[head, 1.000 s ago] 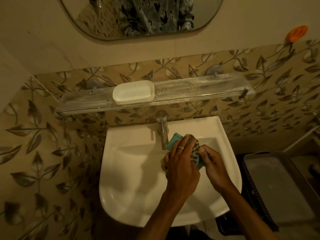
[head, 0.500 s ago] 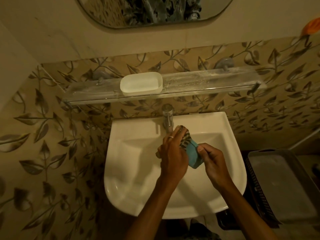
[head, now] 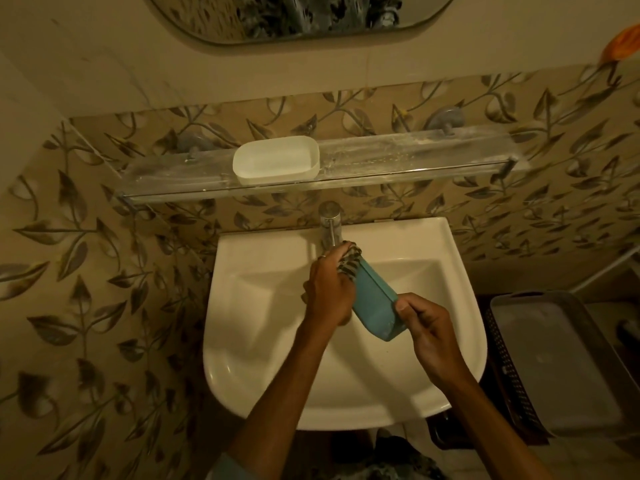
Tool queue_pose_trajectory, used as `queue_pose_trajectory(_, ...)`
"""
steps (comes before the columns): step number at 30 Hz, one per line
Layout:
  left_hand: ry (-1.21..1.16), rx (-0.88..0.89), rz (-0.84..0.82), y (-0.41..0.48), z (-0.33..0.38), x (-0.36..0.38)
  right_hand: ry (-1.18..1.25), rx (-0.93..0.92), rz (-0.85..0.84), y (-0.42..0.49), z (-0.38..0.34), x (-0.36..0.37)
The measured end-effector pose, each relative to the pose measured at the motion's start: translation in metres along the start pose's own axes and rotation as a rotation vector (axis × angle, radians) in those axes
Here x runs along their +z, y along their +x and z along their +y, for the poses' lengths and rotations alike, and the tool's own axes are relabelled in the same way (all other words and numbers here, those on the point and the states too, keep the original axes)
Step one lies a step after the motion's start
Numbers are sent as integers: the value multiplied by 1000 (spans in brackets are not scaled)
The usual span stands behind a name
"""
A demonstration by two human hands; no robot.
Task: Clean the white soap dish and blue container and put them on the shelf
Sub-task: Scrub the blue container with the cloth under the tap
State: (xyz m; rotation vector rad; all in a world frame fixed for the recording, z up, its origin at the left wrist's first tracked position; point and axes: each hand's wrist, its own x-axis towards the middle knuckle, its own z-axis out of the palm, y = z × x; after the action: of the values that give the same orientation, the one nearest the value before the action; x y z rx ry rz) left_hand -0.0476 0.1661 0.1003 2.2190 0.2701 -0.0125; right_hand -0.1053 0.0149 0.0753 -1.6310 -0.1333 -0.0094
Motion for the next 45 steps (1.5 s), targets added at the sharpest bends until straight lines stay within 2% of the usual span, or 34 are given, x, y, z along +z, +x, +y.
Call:
queue_pose_trajectory(2, 69, 38, 20, -16, 10, 5, 16, 14, 16, 2, -1, -4)
queue_pose_trajectory(7, 26, 283, 31, -91, 30, 33, 29, 29, 85, 7, 3, -17)
queue_pose_trajectory(10, 10, 317, 16, -99, 26, 38, 59, 31, 93, 3, 5, -22)
queue_pose_trajectory(13, 6, 287, -30, -82, 32, 27, 19, 42, 76, -2, 5, -21)
queue_pose_trajectory(19, 54, 5, -15, -16, 22, 12, 8, -26, -6, -11, -6, -25)
queue_pose_trajectory(21, 49, -4, -18, -14, 21, 12, 16, -27, -13, -12, -5, -29)
queue_pose_trajectory(26, 49, 243, 38, -68, 29, 28, 37, -1, 20, -6, -1, -34)
queue_pose_trajectory(29, 74, 394, -9, -108, 29, 43, 141, 23, 68, 1, 3, -36)
queue_pose_trajectory(34, 178, 540, 41, -101, 23, 31, 287, 38, 51, 3, 2, -37)
queue_pose_trajectory(38, 151, 430, 62, -72, 28, 8, 312, 25, 34, 5, -6, -36)
queue_pose_trajectory(40, 52, 316, 48, -52, 25, -5, 331, 22, 50, 4, -8, -38)
queue_pose_trajectory(42, -205, 172, 54, -30, 21, -19, 401, 17, 60, 3, -13, -41)
queue_pose_trajectory(45, -583, -182, 88, -15, 11, -38, 537, 0, 43, 3, -26, -43)
